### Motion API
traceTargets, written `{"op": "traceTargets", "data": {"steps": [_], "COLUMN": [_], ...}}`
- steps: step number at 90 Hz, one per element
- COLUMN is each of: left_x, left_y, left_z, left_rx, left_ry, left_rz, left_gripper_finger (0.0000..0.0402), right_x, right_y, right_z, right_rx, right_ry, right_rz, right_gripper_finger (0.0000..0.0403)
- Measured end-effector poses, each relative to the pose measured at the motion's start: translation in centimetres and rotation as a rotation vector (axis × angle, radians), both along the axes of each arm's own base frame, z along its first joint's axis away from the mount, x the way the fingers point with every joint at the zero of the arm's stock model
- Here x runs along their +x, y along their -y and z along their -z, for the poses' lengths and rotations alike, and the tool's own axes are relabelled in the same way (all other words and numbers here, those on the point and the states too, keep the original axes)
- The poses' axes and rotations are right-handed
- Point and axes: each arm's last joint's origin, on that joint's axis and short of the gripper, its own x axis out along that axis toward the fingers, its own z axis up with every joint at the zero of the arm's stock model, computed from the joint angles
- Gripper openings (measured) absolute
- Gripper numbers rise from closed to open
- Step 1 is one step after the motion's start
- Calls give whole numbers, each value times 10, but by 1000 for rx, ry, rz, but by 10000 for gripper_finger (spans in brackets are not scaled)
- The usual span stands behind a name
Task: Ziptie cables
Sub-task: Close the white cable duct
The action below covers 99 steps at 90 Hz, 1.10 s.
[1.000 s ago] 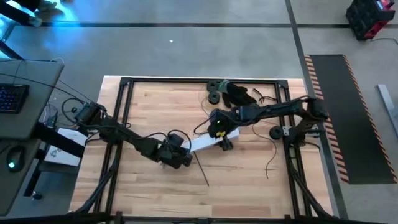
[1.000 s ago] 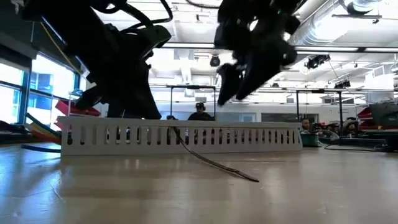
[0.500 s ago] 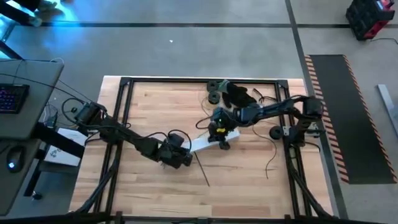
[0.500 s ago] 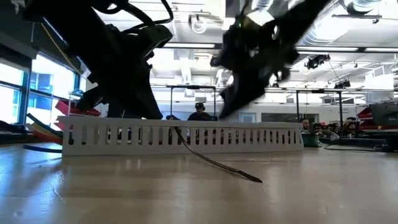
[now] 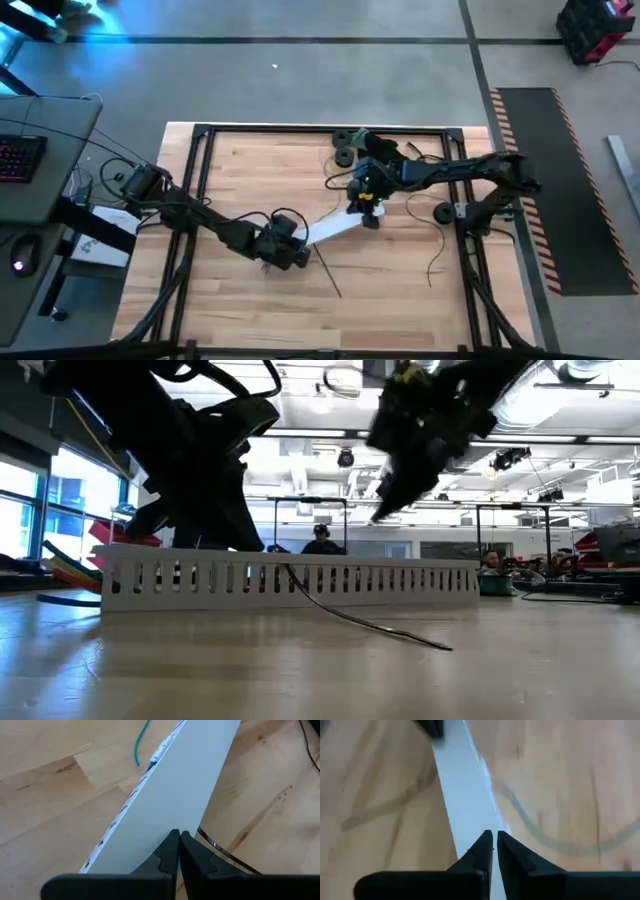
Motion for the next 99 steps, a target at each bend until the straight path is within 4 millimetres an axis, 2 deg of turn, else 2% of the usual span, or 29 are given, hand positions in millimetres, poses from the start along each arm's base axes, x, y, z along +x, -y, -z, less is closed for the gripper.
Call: {"op": "traceTargets", "data": {"steps": [11,20,27,41,52,61,67,81,92,99], "left_x": [0,1,2,-1,-5,-12,-17,-30,-38,-41], "left_y": [0,2,2,2,-2,-10,-16,-29,-41,-47], "left_z": [0,-1,-1,-8,-20,-30,-39,-59,-60,-51], "left_rx": [2,-5,-9,-26,-33,-25,-5,1,-14,-53], "left_ry": [3,8,8,8,-2,-20,-19,-28,-88,-149], "left_rz": [6,28,48,81,121,114,90,19,-66,-76], "left_gripper_finger": [0,0,0,0,0,0,0,0,0,0], "right_x": [-17,-26,-31,-29,-29,-27,-30,-40,-51,-53], "right_y": [7,9,11,10,8,11,10,1,-14,-20], "right_z": [26,45,51,42,21,-8,-16,-15,13,27], "right_rx": [16,-2,25,74,63,9,7,137,228,232], "right_ry": [-49,-21,-1,6,21,98,71,-26,-147,-163], "right_rz": [36,75,113,135,128,129,134,19,-73,-92], "right_gripper_finger": [1,0,0,0,0,0,0,0,0,0]}}
